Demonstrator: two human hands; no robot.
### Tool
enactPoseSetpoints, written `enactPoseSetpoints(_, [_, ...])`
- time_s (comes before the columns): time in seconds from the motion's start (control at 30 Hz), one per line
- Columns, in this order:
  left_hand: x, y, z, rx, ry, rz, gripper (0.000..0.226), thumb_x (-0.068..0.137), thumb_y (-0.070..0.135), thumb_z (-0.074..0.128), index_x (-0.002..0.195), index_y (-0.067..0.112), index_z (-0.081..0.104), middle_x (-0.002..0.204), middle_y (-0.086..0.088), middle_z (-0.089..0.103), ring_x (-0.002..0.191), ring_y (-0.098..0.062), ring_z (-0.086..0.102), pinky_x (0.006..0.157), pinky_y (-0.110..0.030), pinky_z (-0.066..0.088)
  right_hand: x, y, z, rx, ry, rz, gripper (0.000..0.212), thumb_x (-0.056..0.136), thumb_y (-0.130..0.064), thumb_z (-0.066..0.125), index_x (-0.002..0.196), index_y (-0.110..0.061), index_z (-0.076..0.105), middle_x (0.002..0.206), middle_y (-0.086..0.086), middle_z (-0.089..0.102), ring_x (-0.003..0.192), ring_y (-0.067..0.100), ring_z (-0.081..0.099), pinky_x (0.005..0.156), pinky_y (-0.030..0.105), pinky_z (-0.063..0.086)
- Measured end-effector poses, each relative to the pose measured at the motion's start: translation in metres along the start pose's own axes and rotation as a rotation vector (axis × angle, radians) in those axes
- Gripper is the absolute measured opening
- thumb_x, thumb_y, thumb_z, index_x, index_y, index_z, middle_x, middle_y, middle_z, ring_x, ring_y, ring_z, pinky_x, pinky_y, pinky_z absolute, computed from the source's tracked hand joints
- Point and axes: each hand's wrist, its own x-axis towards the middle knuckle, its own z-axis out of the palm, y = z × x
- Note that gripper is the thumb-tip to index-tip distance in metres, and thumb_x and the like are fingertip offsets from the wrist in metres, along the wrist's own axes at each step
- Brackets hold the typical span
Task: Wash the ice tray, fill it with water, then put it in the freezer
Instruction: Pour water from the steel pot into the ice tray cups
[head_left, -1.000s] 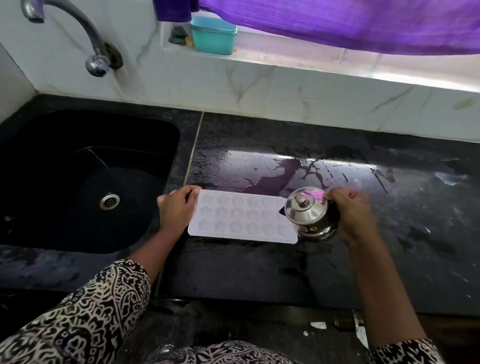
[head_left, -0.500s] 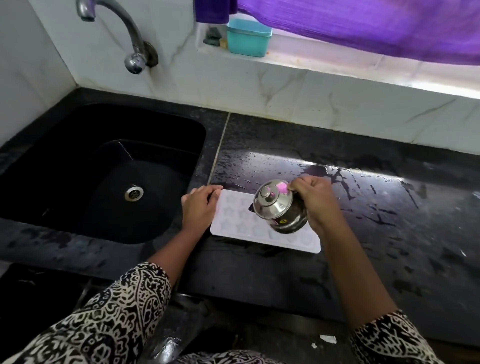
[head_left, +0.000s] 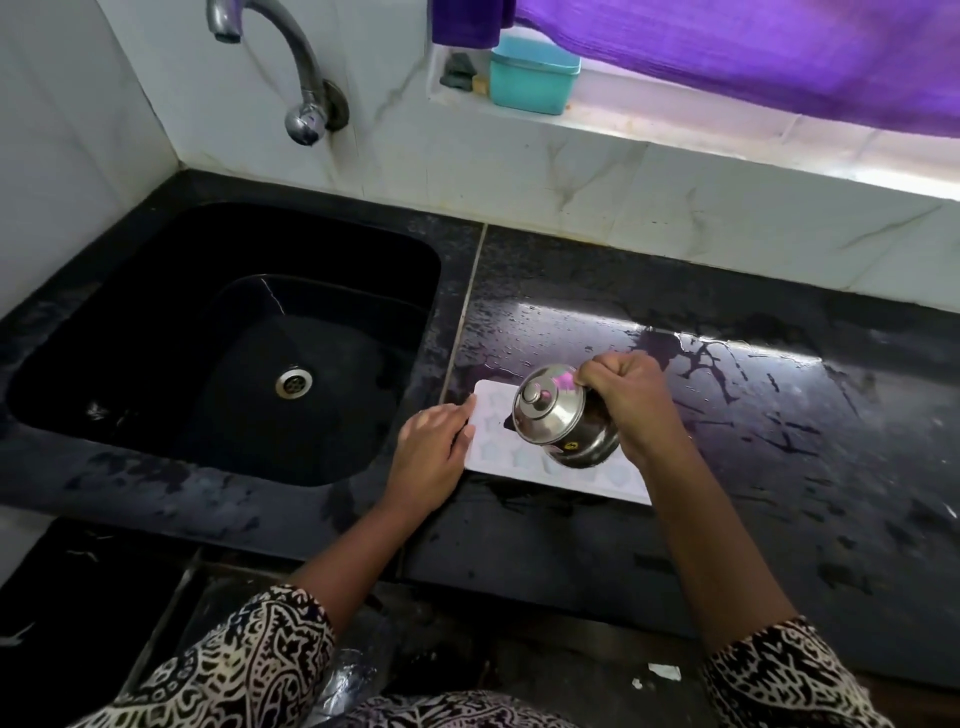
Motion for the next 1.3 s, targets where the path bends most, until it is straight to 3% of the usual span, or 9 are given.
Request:
enactPoseSetpoints(0.17, [-0.001, -0.005, 0.001, 0.042, -0.059, 0.034, 0.071, 0.088, 0.051, 0.009, 0.144, 0.02, 0.04, 0.141, 0.001, 0.052, 0.136, -0.017, 0.039, 0.113, -0.034, 0.018, -0.005, 0.0, 0.004, -0.011, 0.04, 0.034, 0.036, 0.077, 0.0, 0.061, 0.048, -0.008, 0.043, 0.043, -0.001, 0.03, 0.044, 0.013, 0.027, 0.048, 0.021, 0.027])
enactPoseSetpoints(0.3, [-0.001, -0.004, 0.0, 0.045, -0.065, 0.037, 0.072, 0.087, 0.05, 0.008, 0.145, 0.02, 0.039, 0.144, 0.003, 0.049, 0.137, -0.016, 0.037, 0.114, -0.033, 0.016, -0.012, 0.001, 0.003, -0.007, 0.07, 0.042, 0.026, 0.078, -0.002, 0.061, 0.056, 0.001, 0.047, 0.051, 0.005, 0.029, 0.05, 0.018, 0.026, 0.052, 0.026, 0.027])
enactPoseSetpoints(0.43, [-0.001, -0.004, 0.0, 0.052, -0.062, 0.049, 0.072, 0.087, 0.048, 0.008, 0.144, 0.018, 0.039, 0.144, 0.002, 0.048, 0.136, -0.017, 0.038, 0.113, -0.034, 0.017, -0.016, 0.0, 0.002, -0.001, 0.088, 0.051, 0.026, 0.072, -0.013, 0.062, 0.055, 0.001, 0.048, 0.057, 0.011, 0.032, 0.057, 0.023, 0.029, 0.057, 0.032, 0.03])
enactPoseSetpoints(0.7, [-0.002, -0.003, 0.0, 0.071, -0.056, 0.058, 0.071, 0.087, 0.046, 0.008, 0.144, 0.018, 0.039, 0.144, 0.001, 0.048, 0.136, -0.017, 0.038, 0.113, -0.035, 0.018, -0.019, -0.003, 0.003, 0.005, 0.108, 0.044, 0.025, 0.076, -0.006, 0.061, 0.059, 0.008, 0.049, 0.057, 0.012, 0.033, 0.055, 0.023, 0.029, 0.055, 0.027, 0.032])
enactPoseSetpoints(0.9, [-0.002, -0.002, 0.0, 0.082, -0.067, 0.045, 0.058, 0.094, 0.038, 0.019, 0.145, 0.018, 0.038, 0.144, 0.0, 0.048, 0.137, -0.016, 0.036, 0.113, -0.035, 0.017, -0.02, -0.005, 0.005, 0.007, 0.126, 0.037, 0.027, 0.077, -0.003, 0.061, 0.054, -0.001, 0.047, 0.052, 0.005, 0.029, 0.051, 0.018, 0.026, 0.052, 0.025, 0.027])
enactPoseSetpoints(1.03, [-0.003, -0.001, -0.001, 0.085, -0.064, 0.052, 0.056, 0.093, 0.034, 0.022, 0.145, 0.018, 0.037, 0.144, 0.001, 0.048, 0.137, -0.016, 0.036, 0.114, -0.036, 0.018, -0.02, -0.005, 0.004, 0.008, 0.123, 0.039, 0.024, 0.077, -0.003, 0.06, 0.056, 0.002, 0.049, 0.052, 0.005, 0.03, 0.052, 0.02, 0.027, 0.052, 0.026, 0.028])
enactPoseSetpoints(1.3, [-0.004, -0.001, -0.003, 0.079, -0.056, 0.054, 0.047, 0.1, 0.027, 0.031, 0.145, 0.017, 0.038, 0.142, -0.002, 0.049, 0.136, -0.017, 0.036, 0.114, -0.037, 0.018, -0.023, -0.008, 0.002, 0.043, 0.16, 0.067, 0.035, 0.078, -0.002, 0.059, 0.048, -0.01, 0.044, 0.051, 0.005, 0.033, 0.051, 0.019, 0.031, 0.052, 0.026, 0.032])
